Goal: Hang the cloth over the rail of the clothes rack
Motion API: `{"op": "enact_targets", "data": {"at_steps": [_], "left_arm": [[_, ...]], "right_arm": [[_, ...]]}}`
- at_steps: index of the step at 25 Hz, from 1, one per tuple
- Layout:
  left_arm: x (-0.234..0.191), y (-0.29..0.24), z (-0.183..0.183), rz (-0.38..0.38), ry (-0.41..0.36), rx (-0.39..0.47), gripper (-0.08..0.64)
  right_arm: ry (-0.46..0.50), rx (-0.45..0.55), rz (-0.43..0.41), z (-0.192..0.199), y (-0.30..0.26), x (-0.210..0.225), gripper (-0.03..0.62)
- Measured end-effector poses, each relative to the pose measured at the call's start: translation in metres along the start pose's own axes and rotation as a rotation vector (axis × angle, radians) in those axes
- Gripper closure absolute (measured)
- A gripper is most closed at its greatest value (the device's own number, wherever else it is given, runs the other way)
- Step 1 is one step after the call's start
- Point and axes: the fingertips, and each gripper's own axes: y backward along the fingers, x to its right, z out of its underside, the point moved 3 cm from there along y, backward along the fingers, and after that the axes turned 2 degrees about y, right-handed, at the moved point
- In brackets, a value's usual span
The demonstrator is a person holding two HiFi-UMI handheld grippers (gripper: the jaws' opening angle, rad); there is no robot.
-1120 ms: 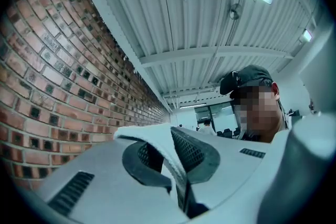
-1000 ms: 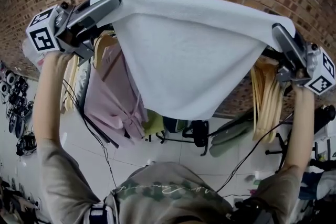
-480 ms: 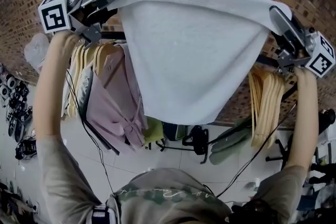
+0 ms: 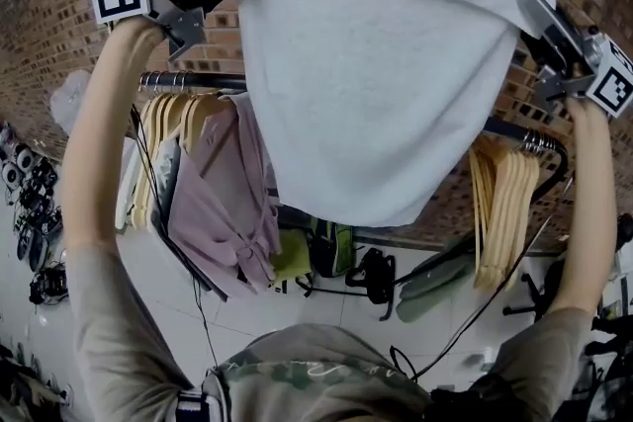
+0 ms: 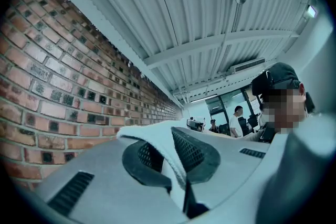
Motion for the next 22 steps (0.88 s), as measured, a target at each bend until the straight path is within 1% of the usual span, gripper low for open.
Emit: {"op": "enact_targets", "data": {"at_steps": [4, 7, 10, 12, 14, 16, 19, 22], "left_arm": [[-0.015, -0.007, -0.002, -0.013, -0.02, -0.003, 0.543], [-0.032, -0.013, 0.012, -0.02, -0.027, -0.007, 0.543], [-0.057, -0.014, 0.033, -0.062, 0.015, -0.016, 0.543], [-0.074, -0.015, 0.045, -0.083, 0.045, -0.026, 0.543], [-0.087, -0.02, 0.055, -0.094, 0.056, -0.04, 0.543], [-0.101, -0.027, 0.063, -0.114, 0.066, -0.05, 0.543], [-0.12, -0.032, 0.073, -0.142, 0.089, -0.049, 0.543], [-0.128, -0.033, 0.083, -0.128, 0.085, -0.038, 0.543]], "right_arm": [[-0.006, 0.004, 0.015, 0.001, -0.005, 0.016, 0.573], [-0.014, -0.011, 0.017, 0.012, -0.008, 0.028, 0.572], [-0.041, -0.054, 0.036, 0.035, -0.014, 0.046, 0.573], [-0.061, -0.09, 0.064, 0.052, -0.018, 0.06, 0.572], [-0.085, -0.114, 0.104, 0.069, -0.018, 0.075, 0.572], [-0.108, -0.12, 0.14, 0.082, -0.016, 0.09, 0.572], [-0.136, -0.11, 0.167, 0.095, -0.015, 0.107, 0.572], [-0.162, -0.098, 0.164, 0.107, -0.013, 0.113, 0.572]]}}
